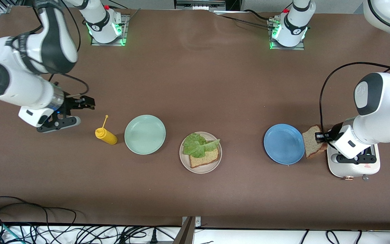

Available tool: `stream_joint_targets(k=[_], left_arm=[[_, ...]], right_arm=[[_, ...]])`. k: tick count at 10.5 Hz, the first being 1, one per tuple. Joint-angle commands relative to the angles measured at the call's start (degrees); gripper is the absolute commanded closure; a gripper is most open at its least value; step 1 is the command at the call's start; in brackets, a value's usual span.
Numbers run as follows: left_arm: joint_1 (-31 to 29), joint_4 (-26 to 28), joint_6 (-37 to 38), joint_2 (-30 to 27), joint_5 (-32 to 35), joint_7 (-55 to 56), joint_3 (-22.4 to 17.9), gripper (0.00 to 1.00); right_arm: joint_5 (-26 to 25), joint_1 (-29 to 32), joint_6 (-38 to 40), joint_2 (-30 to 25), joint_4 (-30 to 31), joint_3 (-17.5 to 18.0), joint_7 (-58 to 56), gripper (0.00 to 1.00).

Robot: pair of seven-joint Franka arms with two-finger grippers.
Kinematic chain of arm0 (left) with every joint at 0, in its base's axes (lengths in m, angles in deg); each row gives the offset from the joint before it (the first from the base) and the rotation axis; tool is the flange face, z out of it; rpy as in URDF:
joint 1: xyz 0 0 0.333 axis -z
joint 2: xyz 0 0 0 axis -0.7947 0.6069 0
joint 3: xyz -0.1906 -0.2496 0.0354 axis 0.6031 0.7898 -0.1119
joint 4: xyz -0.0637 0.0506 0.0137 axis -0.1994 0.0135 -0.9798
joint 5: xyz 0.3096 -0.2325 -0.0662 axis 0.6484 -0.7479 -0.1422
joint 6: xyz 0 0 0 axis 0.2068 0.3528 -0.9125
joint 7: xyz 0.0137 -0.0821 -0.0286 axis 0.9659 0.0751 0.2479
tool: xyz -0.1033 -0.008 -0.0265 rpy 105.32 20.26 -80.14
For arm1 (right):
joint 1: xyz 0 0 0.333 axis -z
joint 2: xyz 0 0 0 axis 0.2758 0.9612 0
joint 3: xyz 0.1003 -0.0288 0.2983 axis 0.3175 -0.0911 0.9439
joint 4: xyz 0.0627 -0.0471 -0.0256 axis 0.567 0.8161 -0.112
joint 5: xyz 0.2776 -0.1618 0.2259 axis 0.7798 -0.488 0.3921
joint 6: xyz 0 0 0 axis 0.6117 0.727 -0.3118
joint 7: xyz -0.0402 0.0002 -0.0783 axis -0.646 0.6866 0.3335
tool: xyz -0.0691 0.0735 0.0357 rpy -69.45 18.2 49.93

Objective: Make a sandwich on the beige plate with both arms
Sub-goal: 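Move the right gripper back toward the yellow mustard bottle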

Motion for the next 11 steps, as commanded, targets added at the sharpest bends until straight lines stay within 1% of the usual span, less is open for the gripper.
stream_joint_targets(k=[1,2,3,6,8,11], left_arm=[[0.2,-1.0,0.3,0.3,1.2,0.4,0.0,1.0],[0.2,-1.0,0.3,0.3,1.1,0.4,0.0,1.0],[0.2,-1.0,0.3,0.4,1.2,0.3,0.0,1.0],[0.2,-1.0,0.3,0.4,1.2,0.3,0.0,1.0],[0.2,-1.0,0.3,0.4,1.2,0.3,0.0,1.0],[0.2,-1.0,0.3,0.4,1.2,0.3,0.0,1.0]], right_arm=[[6.2,6.5,-1.6,-0.3,3.0,1.4,-14.5,0.0],[7.9,8.1,-2.1,0.7,3.1,1.4,-20.0,0.0],[10.9,9.7,-2.4,2.0,3.1,1.5,-26.8,0.0],[24.7,15.0,-5.2,7.5,3.8,1.4,-51.5,0.0],[33.3,17.4,-4.9,11.8,3.8,1.4,-60.6,0.0],[45.9,19.3,-5.0,17.2,3.8,1.4,-77.9,0.0]])
